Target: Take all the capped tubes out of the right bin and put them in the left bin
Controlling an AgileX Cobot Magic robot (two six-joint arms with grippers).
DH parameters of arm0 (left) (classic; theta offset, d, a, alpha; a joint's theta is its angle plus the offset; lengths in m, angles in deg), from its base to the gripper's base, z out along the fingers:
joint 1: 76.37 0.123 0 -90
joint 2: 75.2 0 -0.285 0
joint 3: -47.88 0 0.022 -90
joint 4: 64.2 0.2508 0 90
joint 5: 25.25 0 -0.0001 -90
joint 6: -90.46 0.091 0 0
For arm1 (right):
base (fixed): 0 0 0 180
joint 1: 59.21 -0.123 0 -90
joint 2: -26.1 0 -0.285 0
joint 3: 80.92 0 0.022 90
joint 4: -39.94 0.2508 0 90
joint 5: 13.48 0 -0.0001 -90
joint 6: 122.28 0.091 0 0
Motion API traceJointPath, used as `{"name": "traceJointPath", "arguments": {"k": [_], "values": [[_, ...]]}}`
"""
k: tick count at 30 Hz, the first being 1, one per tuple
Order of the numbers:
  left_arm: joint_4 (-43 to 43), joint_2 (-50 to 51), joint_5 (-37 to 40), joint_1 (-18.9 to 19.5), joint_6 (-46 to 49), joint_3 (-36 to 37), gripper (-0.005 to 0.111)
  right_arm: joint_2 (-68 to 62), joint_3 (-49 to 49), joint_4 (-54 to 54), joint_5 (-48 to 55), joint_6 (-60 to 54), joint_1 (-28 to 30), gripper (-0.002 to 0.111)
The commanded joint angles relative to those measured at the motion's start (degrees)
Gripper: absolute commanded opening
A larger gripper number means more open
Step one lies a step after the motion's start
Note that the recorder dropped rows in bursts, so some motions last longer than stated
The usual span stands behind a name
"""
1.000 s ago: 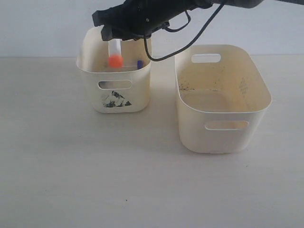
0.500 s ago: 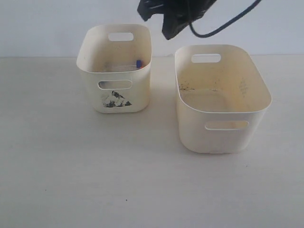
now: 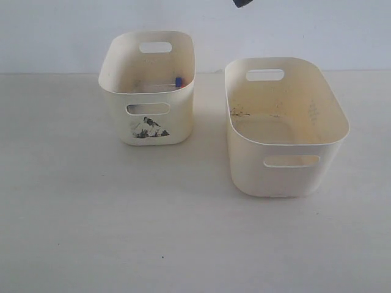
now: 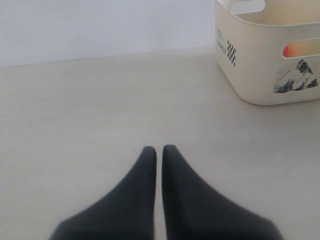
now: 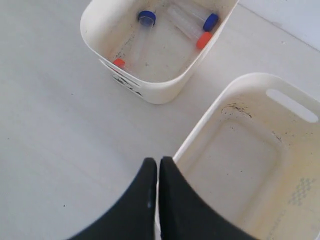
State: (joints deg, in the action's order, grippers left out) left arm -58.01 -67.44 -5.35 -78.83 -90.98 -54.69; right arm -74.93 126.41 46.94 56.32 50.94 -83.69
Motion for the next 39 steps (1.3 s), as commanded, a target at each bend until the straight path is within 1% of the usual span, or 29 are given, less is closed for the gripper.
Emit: {"name": "traceJointPath", "arguments": {"k": [1, 6, 10, 13, 16, 18, 21, 24, 25, 27, 32, 39], "values": [[-0.6, 0.0, -0.4, -0.1, -0.5, -0.2, 0.004, 1.5, 0.1, -0.9, -2.0, -0.4, 0.3, 0.001], [-0.6, 0.0, -0.4, -0.1, -0.5, -0.2, 0.004, 5.1, -0.1, -1.0, -8.3, -0.4, 0.3, 0.001], [-0.6, 0.0, -0.4, -0.1, -0.5, -0.2, 0.004, 10.4, -6.3, -4.1, -16.4, -0.4, 0.3, 0.001], [-0.6, 0.0, -0.4, -0.1, -0.5, -0.2, 0.004, 16.0, -16.4, -6.6, -24.1, -0.4, 0.3, 0.001], [-0.6, 0.0, -0.4, -0.1, -0.5, -0.2, 0.004, 22.8, -28.4, -7.8, -34.3, -0.4, 0.4, 0.001], [-0.6, 0.0, -0.4, -0.1, -0.5, -0.2, 0.004, 27.6, -37.9, -7.5, -45.0, -0.3, 1.5, 0.001], [-0.6, 0.0, -0.4, -0.1, -0.5, -0.2, 0.004, 34.5, -52.0, -7.0, -59.7, 2.6, 4.5, 0.001], [-0.6, 0.0, -0.4, -0.1, -0.5, -0.2, 0.004, 41.3, -66.6, -5.3, -70.7, 9.1, 8.6, 0.001], [-0.6, 0.0, -0.4, -0.1, -0.5, -0.2, 0.004, 43.7, -70.0, -5.1, -72.6, 11.1, 9.9, 0.001], [-0.6, 0.0, -0.4, -0.1, -0.5, -0.2, 0.004, 48.4, -77.4, -4.7, -75.1, 14.5, 13.3, 0.001], [-0.6, 0.0, -0.4, -0.1, -0.5, -0.2, 0.004, 58.5, -89.5, -4.7, -75.4, 15.0, 20.3, 0.001], [-0.6, 0.0, -0.4, -0.1, -0.5, -0.2, 0.004, 72.6, -101.1, -4.7, -75.4, 15.0, 24.9, 0.001]]}}
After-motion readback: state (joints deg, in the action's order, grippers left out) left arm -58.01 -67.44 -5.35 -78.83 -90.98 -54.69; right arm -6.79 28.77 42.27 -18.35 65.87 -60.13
